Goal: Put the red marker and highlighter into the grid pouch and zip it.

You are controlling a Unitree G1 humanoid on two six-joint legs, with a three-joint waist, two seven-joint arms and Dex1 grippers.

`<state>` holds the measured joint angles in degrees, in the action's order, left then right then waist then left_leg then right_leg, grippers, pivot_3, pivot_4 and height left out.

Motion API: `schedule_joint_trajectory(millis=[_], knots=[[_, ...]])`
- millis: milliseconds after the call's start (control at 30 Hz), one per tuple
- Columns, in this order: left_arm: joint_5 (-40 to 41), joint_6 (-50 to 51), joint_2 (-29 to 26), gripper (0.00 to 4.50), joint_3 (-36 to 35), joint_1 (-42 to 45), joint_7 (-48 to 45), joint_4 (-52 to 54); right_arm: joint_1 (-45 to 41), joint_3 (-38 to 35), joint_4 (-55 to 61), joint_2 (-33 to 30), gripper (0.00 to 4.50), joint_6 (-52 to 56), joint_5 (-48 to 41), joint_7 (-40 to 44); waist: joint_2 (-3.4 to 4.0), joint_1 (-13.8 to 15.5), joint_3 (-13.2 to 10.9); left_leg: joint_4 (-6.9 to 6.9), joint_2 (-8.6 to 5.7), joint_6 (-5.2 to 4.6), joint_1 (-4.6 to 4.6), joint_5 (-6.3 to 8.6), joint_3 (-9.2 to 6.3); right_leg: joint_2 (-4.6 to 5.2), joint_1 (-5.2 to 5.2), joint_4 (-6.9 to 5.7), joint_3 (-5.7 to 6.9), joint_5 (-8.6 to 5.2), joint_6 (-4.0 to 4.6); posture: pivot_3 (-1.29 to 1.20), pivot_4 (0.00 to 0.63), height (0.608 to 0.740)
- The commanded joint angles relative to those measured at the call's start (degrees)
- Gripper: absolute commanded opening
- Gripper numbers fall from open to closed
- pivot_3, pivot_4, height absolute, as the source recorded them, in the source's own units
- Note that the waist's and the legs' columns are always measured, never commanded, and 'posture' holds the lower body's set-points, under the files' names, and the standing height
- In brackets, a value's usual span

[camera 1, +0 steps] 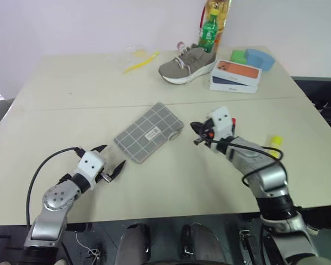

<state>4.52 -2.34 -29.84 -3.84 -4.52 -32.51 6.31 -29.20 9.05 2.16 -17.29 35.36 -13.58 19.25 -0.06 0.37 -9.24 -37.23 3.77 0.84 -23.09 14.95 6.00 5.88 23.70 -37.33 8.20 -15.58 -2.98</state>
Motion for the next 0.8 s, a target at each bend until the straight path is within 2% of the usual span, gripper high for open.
schedule_joint_trajectory(millis=[33,233,433,600,800], knots=[[-1.7,-1.3,-0.9,4.5,2.3,-0.5,-1.7,-1.8,-5.9,4.1,-7.8,4.1,0.01,-2.0,6.1,-3.7,0.0,-0.1,0.0,0.0,0.01,0.0,0.01,0.0,0.0,0.0,0.0,-0.03,0.0,0.0,0.0,0.0,0.15,0.74],[-2.5,-2.8,-3.0,4.5,3.0,-0.3,-3.5,-2.6,-9.9,1.3,-18.3,10.0,0.01,-0.1,5.6,-4.3,0.0,-0.1,0.0,0.0,0.02,0.01,-0.04,0.0,0.02,0.04,0.02,-0.03,0.0,0.0,-0.01,0.0,0.15,0.74],[-4.1,-6.0,-6.1,4.5,3.9,0.5,-5.6,-3.4,-9.6,0.3,-19.3,11.8,0.01,1.9,6.0,-4.1,0.03,-1.1,0.0,0.02,0.05,0.01,-0.02,0.0,0.0,0.04,0.04,-0.08,0.0,0.0,-0.01,0.0,0.15,0.74],[-12.2,-15.3,-9.8,4.5,8.1,4.9,-5.6,-7.2,-9.3,0.3,-18.6,13.0,0.01,1.9,6.0,-3.3,0.05,-1.1,0.1,0.03,0.04,0.01,0.0,0.0,0.02,0.03,0.04,-0.09,0.0,0.0,-0.01,0.0,0.15,0.74],[-18.0,-24.8,-10.5,4.5,12.9,11.3,-5.6,-14.4,-9.3,0.4,-18.1,14.5,0.01,1.8,6.2,-3.0,0.07,-1.1,0.1,0.02,0.05,0.01,0.05,-0.01,0.02,0.05,-0.01,-0.11,-0.01,0.0,-0.01,0.0,0.15,0.74]])
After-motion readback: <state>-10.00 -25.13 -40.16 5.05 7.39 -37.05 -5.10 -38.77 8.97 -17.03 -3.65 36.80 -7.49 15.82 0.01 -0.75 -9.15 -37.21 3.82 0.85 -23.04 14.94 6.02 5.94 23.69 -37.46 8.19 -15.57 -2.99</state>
